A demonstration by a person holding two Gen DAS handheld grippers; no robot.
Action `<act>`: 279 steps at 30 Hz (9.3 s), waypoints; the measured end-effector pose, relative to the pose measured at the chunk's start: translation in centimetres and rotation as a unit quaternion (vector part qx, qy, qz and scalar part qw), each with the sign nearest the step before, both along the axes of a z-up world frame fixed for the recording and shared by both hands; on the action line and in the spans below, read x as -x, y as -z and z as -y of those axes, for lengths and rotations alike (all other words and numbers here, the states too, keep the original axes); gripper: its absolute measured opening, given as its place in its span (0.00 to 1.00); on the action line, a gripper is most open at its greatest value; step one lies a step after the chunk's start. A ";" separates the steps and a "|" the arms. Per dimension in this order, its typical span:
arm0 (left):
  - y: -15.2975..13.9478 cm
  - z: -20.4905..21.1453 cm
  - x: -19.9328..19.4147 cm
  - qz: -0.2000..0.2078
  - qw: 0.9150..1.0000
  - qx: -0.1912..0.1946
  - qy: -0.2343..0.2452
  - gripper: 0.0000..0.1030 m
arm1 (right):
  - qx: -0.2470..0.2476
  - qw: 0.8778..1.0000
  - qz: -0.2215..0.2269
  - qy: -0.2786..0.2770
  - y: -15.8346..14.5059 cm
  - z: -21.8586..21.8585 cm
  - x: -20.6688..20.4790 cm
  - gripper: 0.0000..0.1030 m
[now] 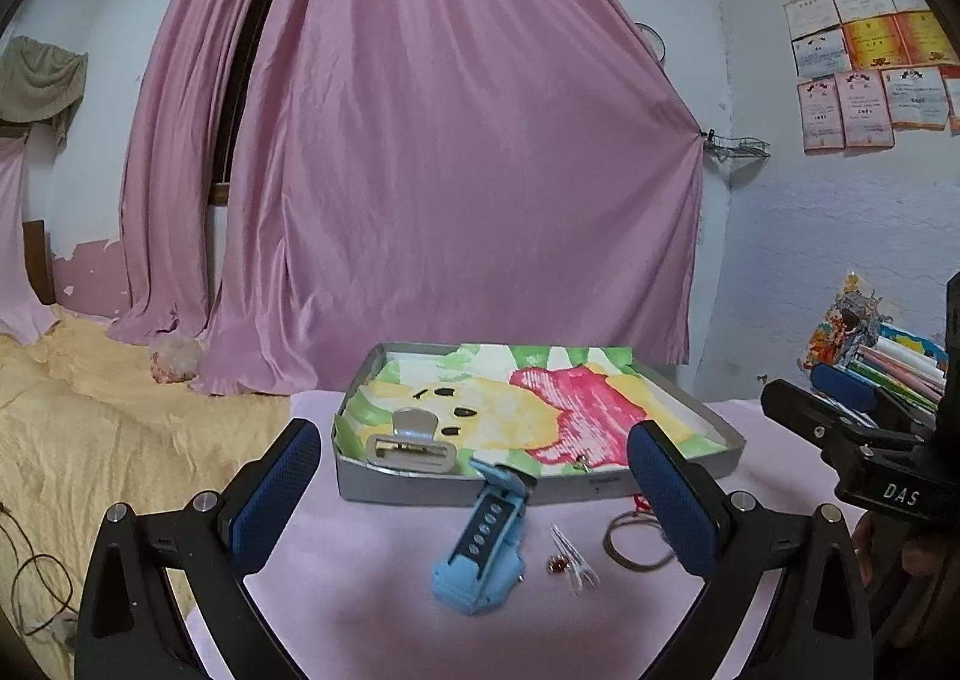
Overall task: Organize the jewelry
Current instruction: 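Withdraw both open tools from the tray toward the remaining items, then grasp the blue smartwatch with the left tool while the right tool grasps the black hair band, then place the smartwatch in the tray with the left tool while the right tool drops the hair band there, then withdraw both open tools from the tray back over the table, then grasp the black beaded bracelet with the right tool while the left tool grasps the white clip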
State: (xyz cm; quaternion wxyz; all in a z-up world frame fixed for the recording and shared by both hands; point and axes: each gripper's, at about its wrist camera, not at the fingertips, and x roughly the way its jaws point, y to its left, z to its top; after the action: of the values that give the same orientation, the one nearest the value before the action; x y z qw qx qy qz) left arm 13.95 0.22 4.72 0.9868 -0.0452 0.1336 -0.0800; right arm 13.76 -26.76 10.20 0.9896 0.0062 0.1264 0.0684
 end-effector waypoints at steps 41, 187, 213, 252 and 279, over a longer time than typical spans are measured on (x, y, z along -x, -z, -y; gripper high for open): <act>4.6 -0.3 -4.0 -0.230 0.972 -0.036 0.031 1.00 | -0.008 0.977 -0.214 0.019 6.3 3.1 -0.8 0.94; 2.8 2.9 -11.2 -0.182 0.982 0.021 0.047 0.76 | -0.099 0.971 -0.213 -0.036 5.7 3.2 -12.4 0.45; 0.8 2.1 -0.8 -0.055 0.998 0.030 0.020 0.99 | -0.086 0.995 -0.047 -0.030 1.7 4.8 0.2 0.97; 4.4 5.5 -0.7 -0.193 0.975 -0.079 0.079 0.99 | 0.010 0.981 -0.193 -0.008 5.8 7.2 2.1 0.97; 5.8 8.9 -4.7 -0.262 0.952 -0.094 0.125 0.43 | 0.074 0.950 -0.273 -0.130 7.2 4.6 -0.3 0.28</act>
State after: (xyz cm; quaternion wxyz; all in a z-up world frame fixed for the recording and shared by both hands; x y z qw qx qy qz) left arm 18.63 -8.65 -1.08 0.8987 0.0453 0.3992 -0.1756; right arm 14.01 -31.40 2.95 0.8973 -0.0654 0.3964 0.1830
